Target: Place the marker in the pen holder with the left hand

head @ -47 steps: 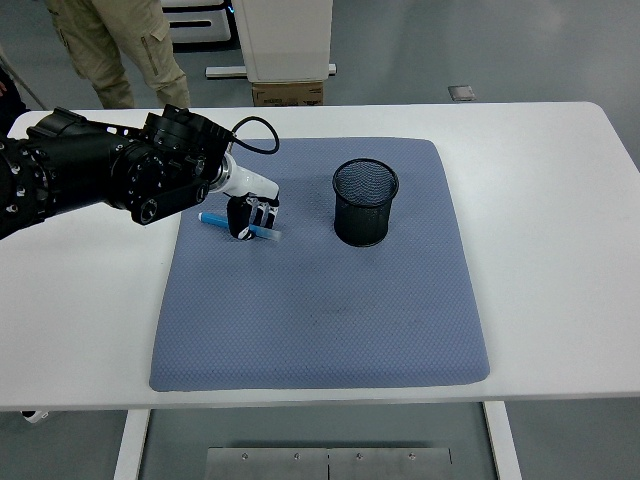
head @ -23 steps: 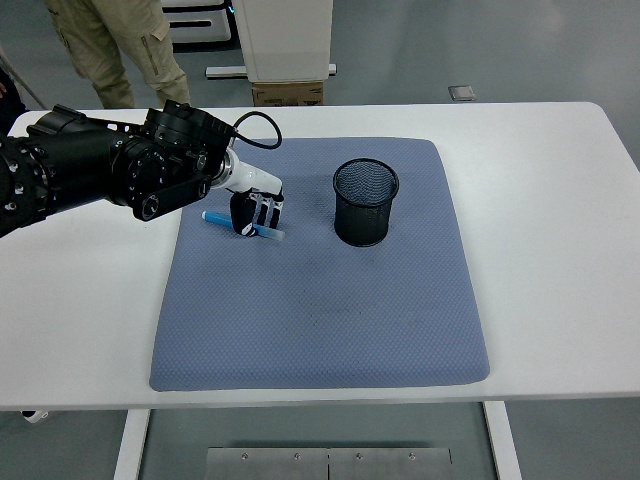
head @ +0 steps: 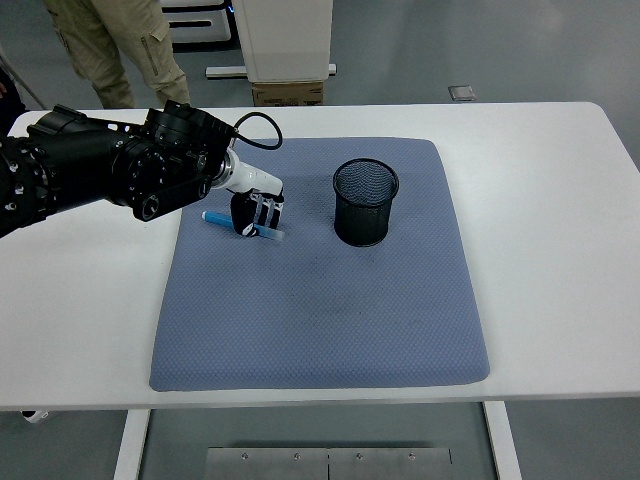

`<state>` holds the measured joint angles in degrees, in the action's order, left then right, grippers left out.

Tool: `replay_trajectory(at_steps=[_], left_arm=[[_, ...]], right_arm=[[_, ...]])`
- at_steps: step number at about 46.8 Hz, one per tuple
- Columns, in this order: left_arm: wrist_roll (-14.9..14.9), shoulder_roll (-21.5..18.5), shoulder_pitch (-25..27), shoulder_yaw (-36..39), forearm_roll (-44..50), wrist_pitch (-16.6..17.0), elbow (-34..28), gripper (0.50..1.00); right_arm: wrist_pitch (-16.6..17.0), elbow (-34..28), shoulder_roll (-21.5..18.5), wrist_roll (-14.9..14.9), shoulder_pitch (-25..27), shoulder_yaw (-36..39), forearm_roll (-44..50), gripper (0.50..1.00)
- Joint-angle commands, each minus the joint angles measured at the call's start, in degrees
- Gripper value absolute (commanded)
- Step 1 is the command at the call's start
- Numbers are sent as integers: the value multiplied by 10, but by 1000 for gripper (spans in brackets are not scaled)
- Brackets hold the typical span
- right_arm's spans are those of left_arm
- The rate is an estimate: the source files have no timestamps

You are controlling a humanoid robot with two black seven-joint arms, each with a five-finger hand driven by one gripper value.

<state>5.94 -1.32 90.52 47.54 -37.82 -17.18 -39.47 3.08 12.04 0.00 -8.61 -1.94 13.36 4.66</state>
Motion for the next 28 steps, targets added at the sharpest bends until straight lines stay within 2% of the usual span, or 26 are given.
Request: replay_trajectory(at_steps=[1,28], left_arm=[[1,0,-1,1,0,-1,0,517],[6,-1,0,-2,-6,-4,2,500]], right_arm=[[0,0,0,0,0,0,0,1000],[0,0,0,0,0,0,0,1000]])
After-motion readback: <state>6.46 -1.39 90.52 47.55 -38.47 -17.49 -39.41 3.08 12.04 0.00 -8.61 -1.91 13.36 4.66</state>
